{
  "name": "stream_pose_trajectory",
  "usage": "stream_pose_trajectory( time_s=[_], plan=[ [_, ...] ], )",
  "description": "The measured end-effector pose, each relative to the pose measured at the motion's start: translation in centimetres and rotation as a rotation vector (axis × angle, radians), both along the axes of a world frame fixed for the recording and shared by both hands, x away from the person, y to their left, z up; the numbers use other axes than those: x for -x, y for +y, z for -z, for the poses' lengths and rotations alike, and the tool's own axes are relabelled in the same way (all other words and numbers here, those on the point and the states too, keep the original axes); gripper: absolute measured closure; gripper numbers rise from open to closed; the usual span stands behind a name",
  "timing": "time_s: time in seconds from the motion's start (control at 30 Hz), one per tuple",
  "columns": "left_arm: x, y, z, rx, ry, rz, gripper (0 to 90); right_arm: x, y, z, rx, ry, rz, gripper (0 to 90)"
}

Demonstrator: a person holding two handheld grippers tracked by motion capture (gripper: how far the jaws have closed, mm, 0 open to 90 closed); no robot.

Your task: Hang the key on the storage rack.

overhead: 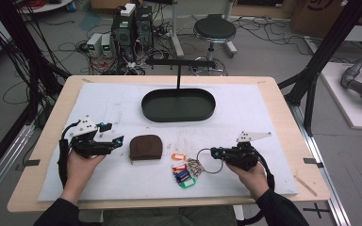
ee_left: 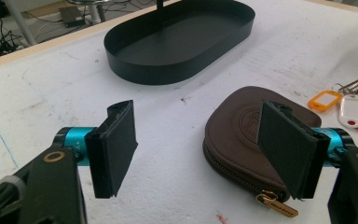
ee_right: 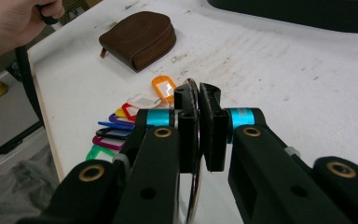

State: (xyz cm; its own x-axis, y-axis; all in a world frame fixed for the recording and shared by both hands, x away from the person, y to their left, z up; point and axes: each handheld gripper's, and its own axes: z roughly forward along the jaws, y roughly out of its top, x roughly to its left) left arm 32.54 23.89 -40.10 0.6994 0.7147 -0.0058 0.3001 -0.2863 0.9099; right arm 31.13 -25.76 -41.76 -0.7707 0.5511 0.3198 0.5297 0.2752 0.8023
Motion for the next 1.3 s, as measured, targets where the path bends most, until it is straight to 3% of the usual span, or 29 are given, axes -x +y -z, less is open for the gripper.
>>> stream_pose_trajectory(
  time_s=[0.27,0.53,0.93,1.3],
  plan=[
    [0.1,0.0,0.0,0.003,-0.003,0.004,28.5,0.1,0.4,-1.6,0.034,-0.084,-0.020,87.6],
    [0.3,0.0,0.2,0.004,-0.002,0.013,28.5,-0.4,0.9,-4.2,0.061,-0.178,-0.029,87.8],
    [0.6,0.1,0.4,0.008,0.002,0.024,28.5,-2.7,0.3,-8.5,0.014,-0.251,-0.019,87.9],
    [0.6,-0.1,0.4,0.006,0.000,0.035,28.5,-5.0,0.8,-12.1,0.016,-0.320,-0.029,87.9]
  ],
)
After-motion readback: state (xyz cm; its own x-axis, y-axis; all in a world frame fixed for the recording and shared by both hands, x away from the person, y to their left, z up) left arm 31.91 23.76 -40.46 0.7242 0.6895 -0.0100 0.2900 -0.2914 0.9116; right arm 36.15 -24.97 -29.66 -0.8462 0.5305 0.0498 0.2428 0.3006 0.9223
